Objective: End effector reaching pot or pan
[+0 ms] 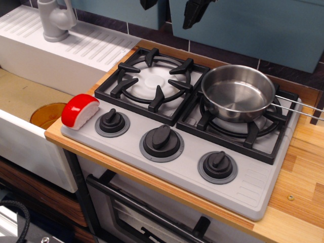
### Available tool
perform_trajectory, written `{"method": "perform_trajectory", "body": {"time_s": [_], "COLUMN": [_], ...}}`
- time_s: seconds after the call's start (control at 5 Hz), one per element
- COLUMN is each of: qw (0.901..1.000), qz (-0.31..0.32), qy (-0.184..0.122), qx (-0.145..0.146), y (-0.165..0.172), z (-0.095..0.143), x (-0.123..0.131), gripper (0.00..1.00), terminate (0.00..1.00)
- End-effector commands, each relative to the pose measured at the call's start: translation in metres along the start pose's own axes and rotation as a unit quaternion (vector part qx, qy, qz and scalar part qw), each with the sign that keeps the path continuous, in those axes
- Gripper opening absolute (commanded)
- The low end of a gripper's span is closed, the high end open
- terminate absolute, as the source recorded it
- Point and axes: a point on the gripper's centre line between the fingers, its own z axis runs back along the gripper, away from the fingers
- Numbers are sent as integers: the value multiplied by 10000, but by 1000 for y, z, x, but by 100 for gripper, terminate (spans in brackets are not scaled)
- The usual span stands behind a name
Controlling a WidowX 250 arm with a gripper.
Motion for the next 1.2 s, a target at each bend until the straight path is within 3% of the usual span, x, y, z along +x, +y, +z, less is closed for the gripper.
{"method": "perform_trajectory", "body": {"time_s": [0.0, 0.2, 0.6, 1.0], "qw": [10000, 9995, 9984, 9975], "qz": [0, 235, 205, 282], "qy": [0, -183, -419, -584], "qx": [0, -63, -321, -296], "y": [0, -23, -25, -25], "z": [0, -8, -33, -51], "x": [0, 22, 65, 67], "gripper": [100, 100, 100, 100], "terminate": [0, 0, 0, 0]}}
